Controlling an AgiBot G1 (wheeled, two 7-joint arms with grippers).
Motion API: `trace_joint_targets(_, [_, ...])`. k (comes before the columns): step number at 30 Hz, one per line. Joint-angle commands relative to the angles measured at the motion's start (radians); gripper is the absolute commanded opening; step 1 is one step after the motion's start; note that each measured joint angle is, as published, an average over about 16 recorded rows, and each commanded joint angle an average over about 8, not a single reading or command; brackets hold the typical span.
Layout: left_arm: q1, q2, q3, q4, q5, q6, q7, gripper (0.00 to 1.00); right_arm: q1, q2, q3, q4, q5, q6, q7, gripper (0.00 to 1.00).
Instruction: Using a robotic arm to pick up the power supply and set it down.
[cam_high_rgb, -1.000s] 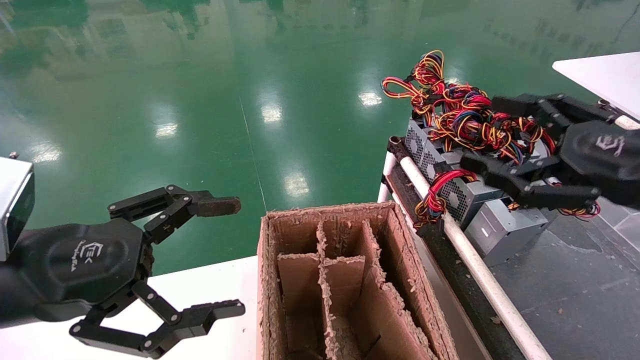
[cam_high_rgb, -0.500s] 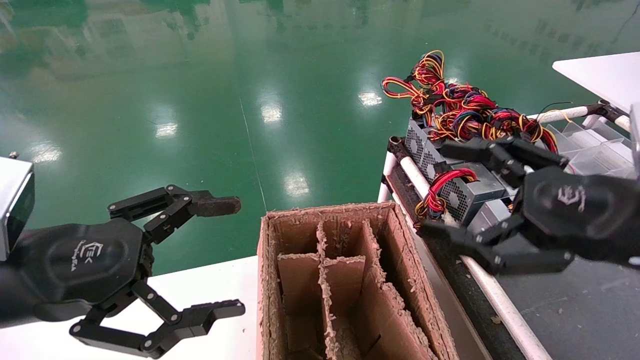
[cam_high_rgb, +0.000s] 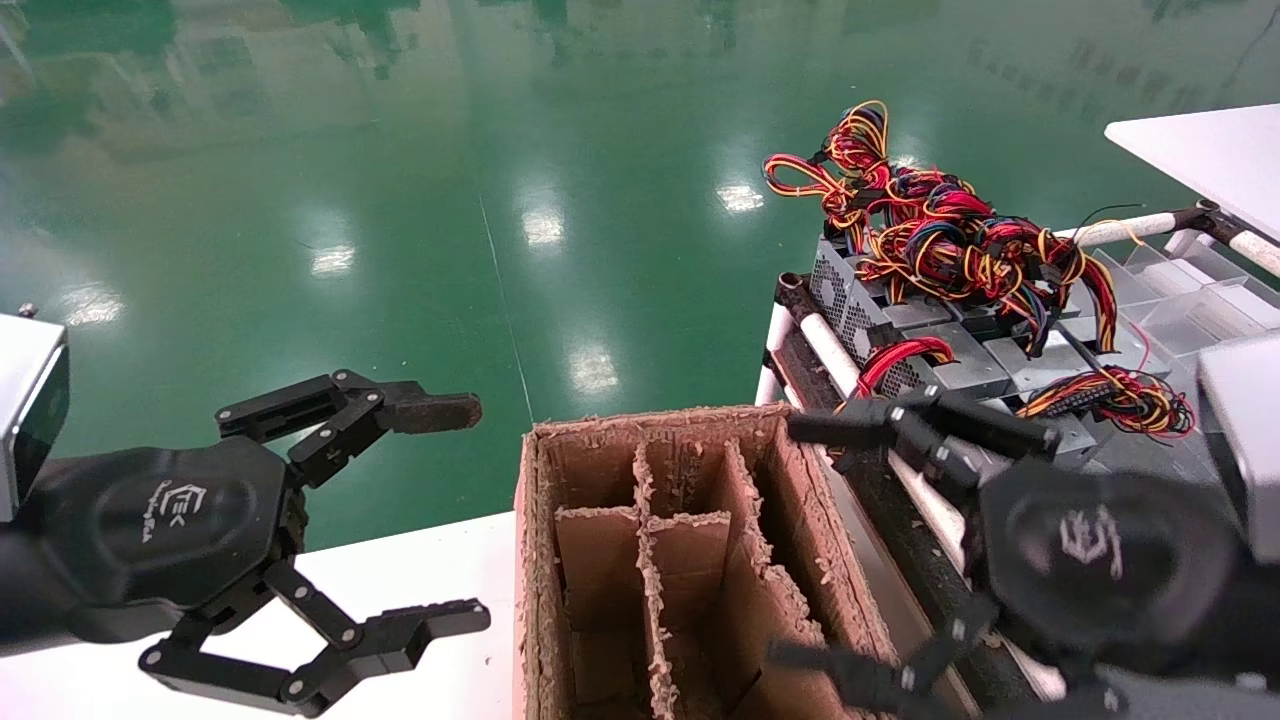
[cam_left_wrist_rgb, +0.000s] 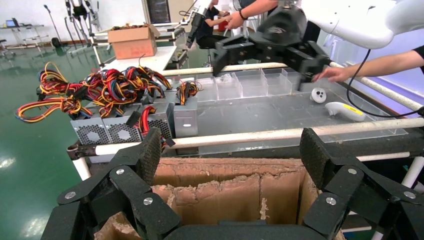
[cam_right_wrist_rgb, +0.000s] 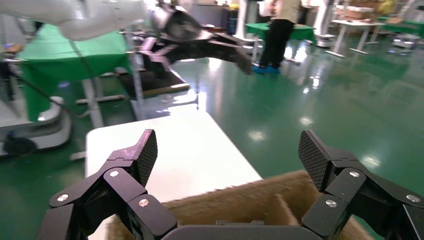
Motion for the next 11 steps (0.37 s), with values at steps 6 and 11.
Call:
trace_joint_targets(6, [0.000,0.000,0.000,0.000,0.000,0.000,0.000,1.00,-0.018,-0.001,-0.002,0.031,0.014,-0.010,0.006,1.00])
trace_joint_targets(11, [0.000,0.000,0.000,0.000,0.000,0.000,0.000,1.00,-0.016,-0.001,-0.002,0.027,0.014,-0.009,0.005,1.00])
